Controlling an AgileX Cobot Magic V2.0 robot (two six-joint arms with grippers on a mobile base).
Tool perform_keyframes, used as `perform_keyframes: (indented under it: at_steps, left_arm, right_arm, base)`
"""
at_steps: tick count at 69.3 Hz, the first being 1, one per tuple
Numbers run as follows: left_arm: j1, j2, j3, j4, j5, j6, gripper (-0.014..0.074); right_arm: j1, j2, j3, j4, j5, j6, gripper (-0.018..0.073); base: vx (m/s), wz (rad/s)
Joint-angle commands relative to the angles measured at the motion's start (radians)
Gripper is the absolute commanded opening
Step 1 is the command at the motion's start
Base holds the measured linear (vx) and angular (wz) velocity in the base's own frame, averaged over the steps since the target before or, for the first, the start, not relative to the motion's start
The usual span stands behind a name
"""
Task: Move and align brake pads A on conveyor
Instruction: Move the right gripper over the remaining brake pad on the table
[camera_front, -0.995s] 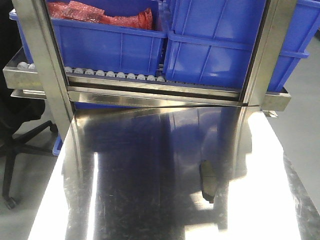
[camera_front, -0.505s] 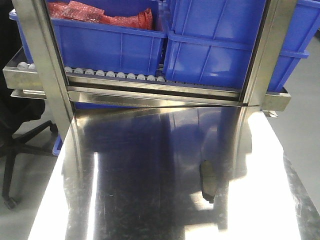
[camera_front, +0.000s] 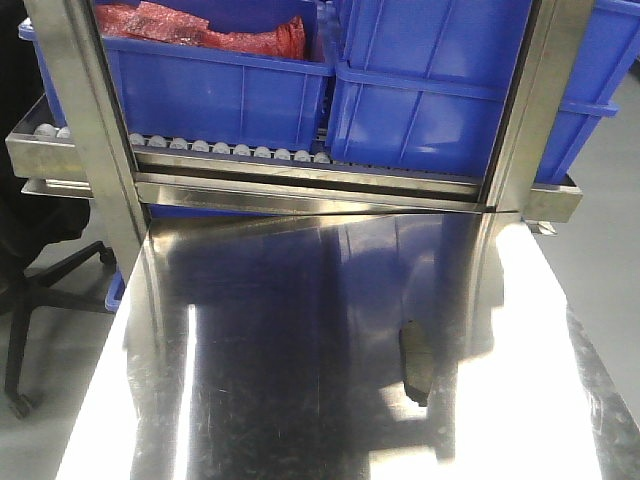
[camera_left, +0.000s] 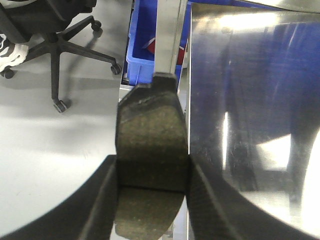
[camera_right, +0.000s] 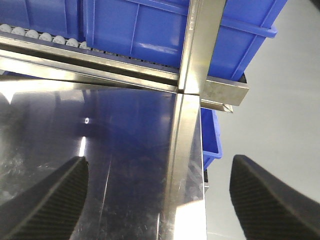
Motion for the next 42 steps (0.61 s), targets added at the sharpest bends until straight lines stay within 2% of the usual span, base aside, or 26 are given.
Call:
perform_keyframes:
  at_steps: [1,23,35,42]
  left_arm:
    - [-0.001,0.001,-0.026,0.023,-0.075,-0.003,-0.0006]
    - [-0.001,0.001,-0.026,0.023,-0.075,-0.003,-0.0006]
    - [-0.001,0.001,-0.026,0.023,-0.075,-0.003,-0.0006]
    - [-0.001,0.001,-0.026,0.023,-0.075,-0.003,-0.0006]
  right_arm:
    - [-0.004,0.005,-0.027,0.004,-0.069,-0.01,0.0558]
    - [-0.004,0.005,-0.027,0.004,-0.098,-0.006,0.0558]
    - [-0.004,0.042,-0.029,0.061,-0.161,-0.006,0.0558]
    - [-0.004,0.127,-0.072,0.108,-0.112,-0.006,0.0558]
  base:
    - [0.0,0.0]
    - [0.0,0.0]
    - [0.0,0.0]
    - [0.0,0.0]
